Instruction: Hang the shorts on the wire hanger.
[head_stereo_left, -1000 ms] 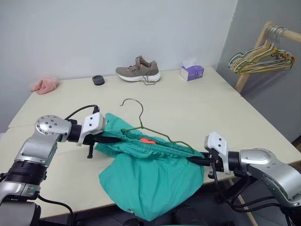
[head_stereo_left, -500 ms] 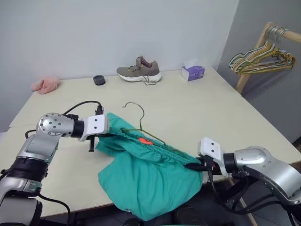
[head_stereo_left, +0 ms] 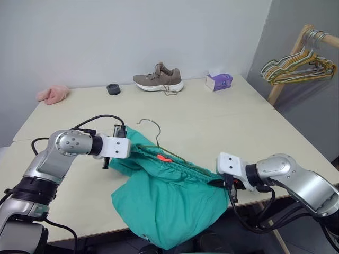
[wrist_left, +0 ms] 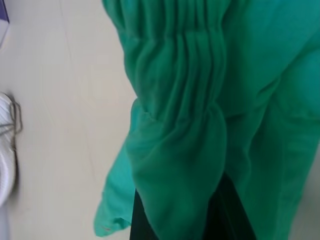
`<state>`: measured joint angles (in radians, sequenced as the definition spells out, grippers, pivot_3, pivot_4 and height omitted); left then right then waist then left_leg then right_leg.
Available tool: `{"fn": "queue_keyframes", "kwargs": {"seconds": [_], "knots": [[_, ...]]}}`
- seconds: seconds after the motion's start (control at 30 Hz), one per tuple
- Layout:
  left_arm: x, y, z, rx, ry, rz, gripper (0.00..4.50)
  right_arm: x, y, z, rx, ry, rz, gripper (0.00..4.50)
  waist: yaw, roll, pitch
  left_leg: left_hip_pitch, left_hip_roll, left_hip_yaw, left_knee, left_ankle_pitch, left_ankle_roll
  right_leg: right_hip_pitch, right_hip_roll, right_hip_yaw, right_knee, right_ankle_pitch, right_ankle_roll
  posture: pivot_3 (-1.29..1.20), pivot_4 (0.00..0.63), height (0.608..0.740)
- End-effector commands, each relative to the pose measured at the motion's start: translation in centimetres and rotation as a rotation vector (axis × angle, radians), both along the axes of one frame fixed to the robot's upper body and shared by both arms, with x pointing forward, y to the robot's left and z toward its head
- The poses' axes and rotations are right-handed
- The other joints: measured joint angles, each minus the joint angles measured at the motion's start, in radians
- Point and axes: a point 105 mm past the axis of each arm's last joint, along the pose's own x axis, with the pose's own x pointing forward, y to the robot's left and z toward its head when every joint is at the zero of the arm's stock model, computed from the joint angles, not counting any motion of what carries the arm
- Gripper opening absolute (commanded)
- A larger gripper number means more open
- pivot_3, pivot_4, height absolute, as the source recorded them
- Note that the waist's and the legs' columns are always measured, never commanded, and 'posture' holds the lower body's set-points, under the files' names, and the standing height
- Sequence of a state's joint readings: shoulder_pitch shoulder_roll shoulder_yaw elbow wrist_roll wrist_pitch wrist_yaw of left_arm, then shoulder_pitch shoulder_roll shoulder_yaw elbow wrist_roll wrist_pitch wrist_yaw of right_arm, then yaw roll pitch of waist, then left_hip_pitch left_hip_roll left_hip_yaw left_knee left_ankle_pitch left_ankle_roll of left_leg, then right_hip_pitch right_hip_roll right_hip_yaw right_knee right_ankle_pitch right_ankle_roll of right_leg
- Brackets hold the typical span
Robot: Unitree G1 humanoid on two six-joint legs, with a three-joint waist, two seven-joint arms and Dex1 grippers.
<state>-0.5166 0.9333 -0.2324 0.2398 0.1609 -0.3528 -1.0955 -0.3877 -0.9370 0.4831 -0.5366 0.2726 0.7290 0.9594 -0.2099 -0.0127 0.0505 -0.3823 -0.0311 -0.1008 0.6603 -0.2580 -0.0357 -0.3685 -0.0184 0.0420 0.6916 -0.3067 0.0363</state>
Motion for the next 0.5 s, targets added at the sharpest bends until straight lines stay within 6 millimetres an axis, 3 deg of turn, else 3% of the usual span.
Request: {"fn": "queue_keyframes", "kwargs": {"seconds": [0.03,0.17,0.4,0.43,0.5], "knots": [[1.4,0.9,2.2,0.017,-0.116,0.058,0.00,0.6,0.5,0.4,-0.006,-0.017,0.016,0.02,-0.002,0.000,0.000,0.000,0.000,0.000,0.000,0.000,0.000,0.000,0.000,0.000,0.000,0.000,0.000,-0.25,0.000,0.740],[0.9,-0.3,1.8,0.006,-0.115,0.021,0.00,1.6,2.0,1.1,0.036,-0.034,0.013,0.02,-0.012,0.000,0.000,0.000,0.000,0.000,0.000,0.000,0.000,0.000,0.000,0.000,0.002,0.000,0.000,-0.24,0.000,0.740],[0.4,-1.6,1.6,-0.018,-0.116,0.008,0.00,1.5,3.1,2.2,0.094,-0.003,-0.006,0.02,-0.009,0.000,0.000,0.000,0.000,-0.001,0.000,0.000,0.000,0.000,0.000,0.000,0.002,0.000,0.000,-0.24,0.000,0.740],[0.3,-1.6,1.6,-0.015,-0.119,0.007,0.00,1.5,3.2,2.3,0.104,-0.005,-0.009,0.60,-0.009,0.000,0.000,0.000,0.000,-0.001,0.000,0.000,0.000,0.000,0.000,0.000,0.002,0.000,0.000,-0.24,0.000,0.740],[0.4,-1.6,1.8,-0.009,-0.135,0.009,0.00,1.4,3.3,2.4,0.123,-0.007,-0.019,1.16,-0.008,0.000,0.000,0.000,0.000,-0.001,0.000,0.000,0.000,0.000,0.000,0.000,0.002,0.000,0.000,-0.24,0.000,0.740]]}}
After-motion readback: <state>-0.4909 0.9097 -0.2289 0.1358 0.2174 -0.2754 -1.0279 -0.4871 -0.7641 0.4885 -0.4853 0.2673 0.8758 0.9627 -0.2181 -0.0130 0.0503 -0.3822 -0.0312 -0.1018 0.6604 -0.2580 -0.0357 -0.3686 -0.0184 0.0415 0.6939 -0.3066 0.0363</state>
